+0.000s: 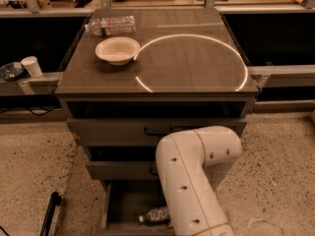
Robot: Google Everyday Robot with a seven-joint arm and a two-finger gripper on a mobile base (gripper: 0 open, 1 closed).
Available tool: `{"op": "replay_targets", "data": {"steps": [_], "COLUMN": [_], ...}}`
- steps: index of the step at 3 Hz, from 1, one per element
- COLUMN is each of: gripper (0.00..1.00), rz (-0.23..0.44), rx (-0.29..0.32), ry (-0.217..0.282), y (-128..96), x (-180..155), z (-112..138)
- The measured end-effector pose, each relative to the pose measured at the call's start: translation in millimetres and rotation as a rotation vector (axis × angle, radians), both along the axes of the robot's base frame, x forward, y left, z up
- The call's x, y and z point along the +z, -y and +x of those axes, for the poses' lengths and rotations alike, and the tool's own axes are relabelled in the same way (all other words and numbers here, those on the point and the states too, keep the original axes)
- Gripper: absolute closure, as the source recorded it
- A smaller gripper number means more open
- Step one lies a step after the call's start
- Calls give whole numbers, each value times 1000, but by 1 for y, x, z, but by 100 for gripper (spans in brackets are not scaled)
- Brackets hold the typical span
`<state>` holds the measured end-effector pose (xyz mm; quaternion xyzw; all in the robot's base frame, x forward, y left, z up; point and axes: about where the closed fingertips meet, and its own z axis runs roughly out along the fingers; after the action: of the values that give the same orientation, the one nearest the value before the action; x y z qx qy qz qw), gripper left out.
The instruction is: Pick blue plastic bottle from bottom drawer and place on counter
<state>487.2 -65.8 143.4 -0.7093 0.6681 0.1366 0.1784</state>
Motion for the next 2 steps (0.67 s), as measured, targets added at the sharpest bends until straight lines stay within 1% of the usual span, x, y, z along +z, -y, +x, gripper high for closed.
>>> {"op": "replay_targets", "data": {"steps": [1, 2], "gripper": [31, 32], "rz": [8, 15], "rx": [-26, -36], "ry": [-41, -53], "y": [13, 20], "x": [-31, -44], "z": [7, 11]}}
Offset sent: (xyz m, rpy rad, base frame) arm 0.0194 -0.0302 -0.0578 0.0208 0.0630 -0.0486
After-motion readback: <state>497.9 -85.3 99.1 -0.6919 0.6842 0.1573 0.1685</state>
